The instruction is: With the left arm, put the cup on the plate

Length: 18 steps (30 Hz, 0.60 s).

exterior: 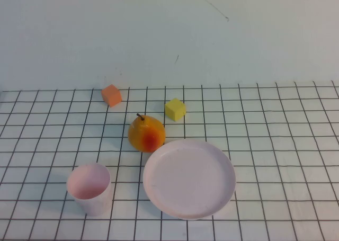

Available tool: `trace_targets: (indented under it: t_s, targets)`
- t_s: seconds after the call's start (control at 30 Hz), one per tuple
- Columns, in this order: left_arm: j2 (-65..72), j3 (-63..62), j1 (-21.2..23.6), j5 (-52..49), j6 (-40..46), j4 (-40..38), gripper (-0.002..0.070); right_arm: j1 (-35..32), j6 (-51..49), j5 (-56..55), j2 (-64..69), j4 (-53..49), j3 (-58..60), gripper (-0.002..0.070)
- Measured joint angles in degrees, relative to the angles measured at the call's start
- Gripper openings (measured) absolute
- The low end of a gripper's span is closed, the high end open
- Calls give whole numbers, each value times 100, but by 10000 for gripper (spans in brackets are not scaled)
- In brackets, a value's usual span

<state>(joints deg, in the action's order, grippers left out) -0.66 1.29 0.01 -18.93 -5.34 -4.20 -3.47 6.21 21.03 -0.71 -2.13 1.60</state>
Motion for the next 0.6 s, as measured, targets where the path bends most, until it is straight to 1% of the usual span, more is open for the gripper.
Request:
trace_targets:
  t_s: [0.4, 0.47, 0.53, 0.6]
  targets:
    - [0, 11, 0, 127, 129, 0, -2, 0, 0, 0, 0, 0, 0, -2]
    - [0, 33, 0, 494, 141, 0, -2, 0, 0, 0, 0, 0, 0, -2]
    - [0, 33, 0, 1124, 141, -12, -2, 0, 0, 0, 0, 0, 0, -2]
    - [0, 33, 0, 2008, 24, -108, -3, 0, 0, 0, 0, 0, 0, -2]
